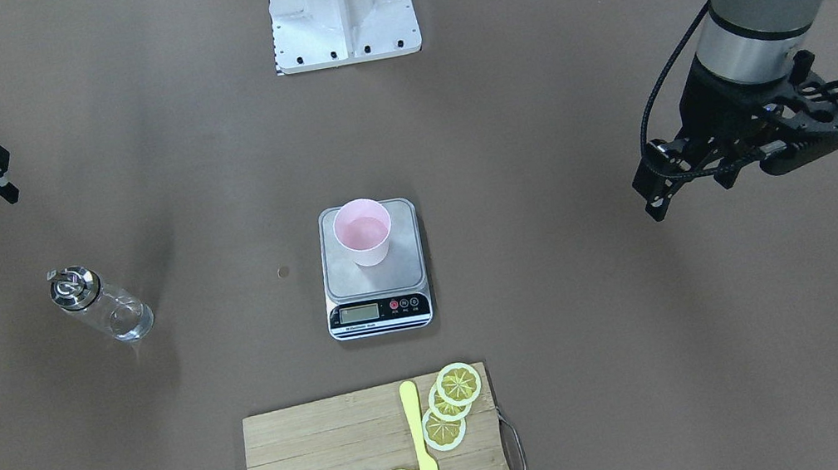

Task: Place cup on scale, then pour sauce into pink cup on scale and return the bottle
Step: 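Reach the right gripper toward the glass sauce bottle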

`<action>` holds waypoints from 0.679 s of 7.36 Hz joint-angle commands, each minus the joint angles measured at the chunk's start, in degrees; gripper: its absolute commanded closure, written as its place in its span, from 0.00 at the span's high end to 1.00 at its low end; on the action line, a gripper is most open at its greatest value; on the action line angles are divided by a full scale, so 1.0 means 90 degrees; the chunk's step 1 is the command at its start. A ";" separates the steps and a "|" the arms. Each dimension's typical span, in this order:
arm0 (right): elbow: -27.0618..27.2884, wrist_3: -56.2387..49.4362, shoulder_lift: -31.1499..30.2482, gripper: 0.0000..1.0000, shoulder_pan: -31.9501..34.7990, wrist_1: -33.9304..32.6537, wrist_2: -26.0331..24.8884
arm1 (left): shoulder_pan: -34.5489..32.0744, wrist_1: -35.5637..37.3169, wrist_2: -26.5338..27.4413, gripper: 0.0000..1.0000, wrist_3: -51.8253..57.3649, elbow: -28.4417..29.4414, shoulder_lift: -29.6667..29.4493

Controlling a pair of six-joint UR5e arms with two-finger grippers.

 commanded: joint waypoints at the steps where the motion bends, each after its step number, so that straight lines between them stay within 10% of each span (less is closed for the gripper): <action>1: -0.0090 0.0217 -0.0177 1.00 -0.0526 0.0738 -0.0552 | 0.0008 -0.0005 0.0023 0.98 -0.0008 -0.0036 -0.0003; 5: -0.0741 0.0217 -0.0128 1.00 -0.1193 0.2334 -0.1803 | 0.0008 0.0005 0.0042 0.98 -0.0008 -0.0017 -0.0042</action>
